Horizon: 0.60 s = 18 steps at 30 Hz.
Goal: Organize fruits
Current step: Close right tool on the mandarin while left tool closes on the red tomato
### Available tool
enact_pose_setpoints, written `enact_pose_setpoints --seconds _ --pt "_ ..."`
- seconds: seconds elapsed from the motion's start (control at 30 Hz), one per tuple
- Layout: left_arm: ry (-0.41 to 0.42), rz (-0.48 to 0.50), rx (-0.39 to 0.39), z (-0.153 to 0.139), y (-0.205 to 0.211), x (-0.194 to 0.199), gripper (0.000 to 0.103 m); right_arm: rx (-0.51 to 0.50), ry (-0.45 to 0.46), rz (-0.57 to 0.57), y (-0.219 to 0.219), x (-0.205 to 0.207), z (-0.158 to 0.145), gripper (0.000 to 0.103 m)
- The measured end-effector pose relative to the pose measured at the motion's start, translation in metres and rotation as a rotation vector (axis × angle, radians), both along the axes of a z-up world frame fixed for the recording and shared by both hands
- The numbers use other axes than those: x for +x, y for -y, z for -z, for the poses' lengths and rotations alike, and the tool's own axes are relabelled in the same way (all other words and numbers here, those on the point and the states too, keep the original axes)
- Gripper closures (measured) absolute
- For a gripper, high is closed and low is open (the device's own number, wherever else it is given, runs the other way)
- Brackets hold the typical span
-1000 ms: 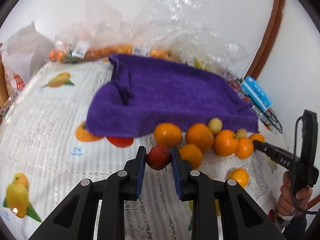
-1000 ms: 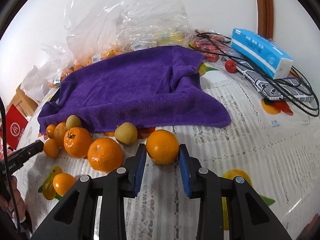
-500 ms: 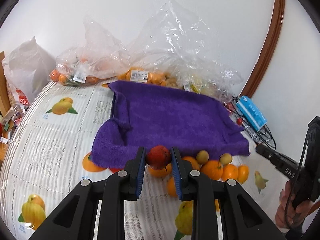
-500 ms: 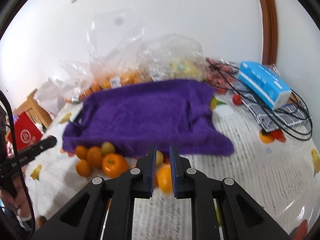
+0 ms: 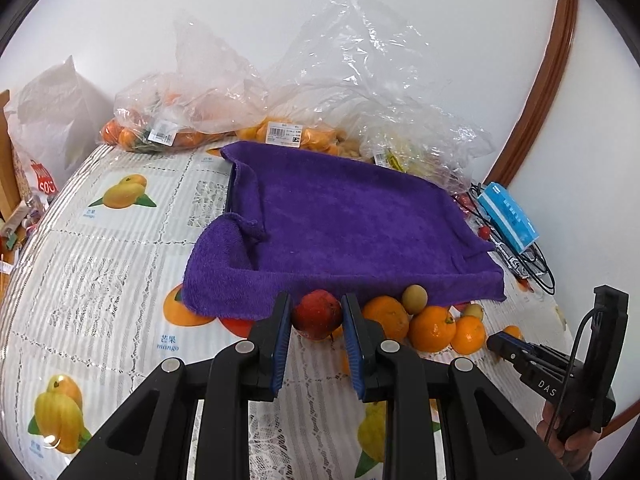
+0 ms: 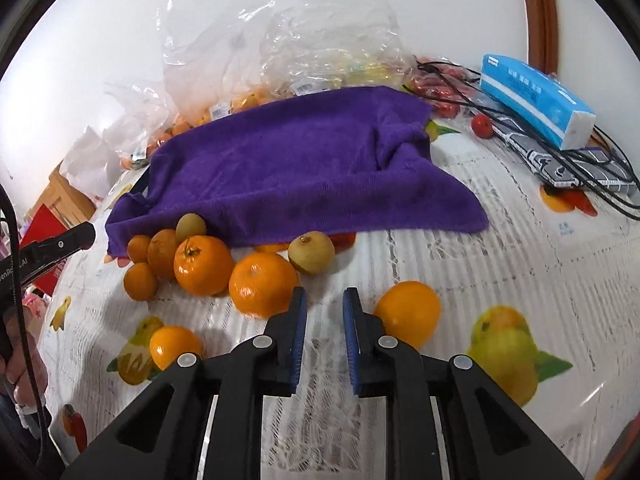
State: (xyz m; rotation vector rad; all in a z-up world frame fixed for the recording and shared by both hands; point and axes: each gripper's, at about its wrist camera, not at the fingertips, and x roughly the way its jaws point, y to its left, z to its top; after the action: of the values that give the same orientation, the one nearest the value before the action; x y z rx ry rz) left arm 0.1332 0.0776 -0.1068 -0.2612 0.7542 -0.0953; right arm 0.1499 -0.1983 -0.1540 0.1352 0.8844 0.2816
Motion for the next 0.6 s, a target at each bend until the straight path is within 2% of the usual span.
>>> enact_pose_setpoints --seconds 0.13,0.2,0.27,0.33,0.43,0.5,0.53,0.6 --pt "0.000 0.000 0.008 -0.001 0.002 -0.003 0.079 -0.031 0.031 0.007 -0.002 -0.006 -0.005 0.083" --pt "-0.005 -0.002 0.008 0.000 0.002 -0.003 0.079 -0.019 0.065 -0.006 0.001 -0.011 -0.014 0.079" --pt "-0.008 -0.005 0.005 0.001 0.002 -0.003 0.079 -0.034 0.112 0.014 0.006 -0.015 -0.023 0.056" --pt "-0.010 -0.004 0.003 0.001 0.002 -0.002 0.079 -0.075 0.149 0.070 0.015 -0.017 -0.027 0.050" --pt "-0.012 0.001 0.007 0.002 0.005 -0.002 0.079 -0.101 0.088 0.098 0.022 -0.010 -0.014 0.051" --pt "-0.012 0.007 0.017 0.002 0.007 -0.002 0.079 -0.113 0.041 0.097 0.023 -0.007 -0.002 0.056" --pt "-0.012 0.008 0.021 0.002 0.008 -0.002 0.079 -0.124 0.023 0.099 0.023 -0.007 0.004 0.063" --pt "-0.014 0.011 0.026 0.003 0.009 -0.002 0.079 -0.140 0.014 0.098 0.021 -0.007 0.009 0.067"
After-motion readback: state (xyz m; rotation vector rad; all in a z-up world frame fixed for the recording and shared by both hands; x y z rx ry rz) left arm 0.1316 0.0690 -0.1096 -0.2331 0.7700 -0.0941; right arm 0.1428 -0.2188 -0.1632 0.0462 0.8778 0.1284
